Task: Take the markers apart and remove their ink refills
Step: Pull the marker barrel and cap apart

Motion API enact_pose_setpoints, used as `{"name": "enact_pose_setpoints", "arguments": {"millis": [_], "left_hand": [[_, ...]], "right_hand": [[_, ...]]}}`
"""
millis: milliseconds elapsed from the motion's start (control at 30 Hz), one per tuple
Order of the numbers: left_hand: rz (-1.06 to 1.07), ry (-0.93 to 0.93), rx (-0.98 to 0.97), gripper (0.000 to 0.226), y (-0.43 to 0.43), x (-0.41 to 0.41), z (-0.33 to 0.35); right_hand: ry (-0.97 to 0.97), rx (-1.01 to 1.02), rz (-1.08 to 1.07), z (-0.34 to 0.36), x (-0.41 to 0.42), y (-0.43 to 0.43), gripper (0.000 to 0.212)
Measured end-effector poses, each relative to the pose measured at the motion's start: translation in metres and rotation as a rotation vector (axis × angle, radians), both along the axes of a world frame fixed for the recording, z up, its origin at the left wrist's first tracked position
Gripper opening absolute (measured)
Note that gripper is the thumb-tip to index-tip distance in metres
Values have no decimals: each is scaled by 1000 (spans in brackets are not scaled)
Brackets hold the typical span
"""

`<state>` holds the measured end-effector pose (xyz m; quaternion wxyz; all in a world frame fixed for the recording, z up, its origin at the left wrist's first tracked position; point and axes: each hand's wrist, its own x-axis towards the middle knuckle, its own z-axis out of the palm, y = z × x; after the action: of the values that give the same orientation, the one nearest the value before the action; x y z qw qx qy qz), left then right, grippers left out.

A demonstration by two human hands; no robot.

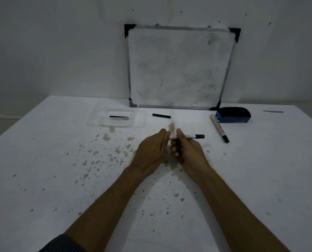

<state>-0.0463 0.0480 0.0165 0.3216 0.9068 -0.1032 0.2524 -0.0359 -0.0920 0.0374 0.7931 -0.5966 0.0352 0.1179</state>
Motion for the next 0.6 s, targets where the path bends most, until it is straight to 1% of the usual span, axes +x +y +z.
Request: {"name": "enact_pose_setpoints", "arguments": {"millis": [67, 167, 233, 267, 300, 333, 400, 467, 533, 600], "left_hand": [[-25, 168, -164, 40, -6, -3, 6], [-72, 443, -478, 54, -6, 0, 18], [-110, 527, -650, 54, -2, 2, 22], [-105, 523, -676, 53, -2, 2, 21], [-86, 489, -645, 50, -2, 1, 19], [-68, 435, -569, 46, -5, -1, 16], [-61, 316, -372, 34, -11, -6, 11], [-37, 222, -157, 29, -12, -6, 7], [58, 103, 38, 34, -10, -4, 7], [107, 44, 149, 47, -7, -2, 6]], "right_hand": [[-64, -28, -27, 1, -1, 2, 38], [-245, -109, -57, 3, -2, 2, 40], [-290, -146, -60, 5, -2, 3, 41], [-278, -151, -61, 6, -2, 5, 40], [-244, -141, -66, 6, -1, 5, 39], [-199, -121, -70, 6, 0, 5, 37], [-115, -96, -75, 5, 3, 4, 36], [-73, -99, -82, 3, 4, 4, 36], [-76, -115, -82, 2, 4, 4, 39], [-104, -143, -48, 3, 2, 6, 42]]}}
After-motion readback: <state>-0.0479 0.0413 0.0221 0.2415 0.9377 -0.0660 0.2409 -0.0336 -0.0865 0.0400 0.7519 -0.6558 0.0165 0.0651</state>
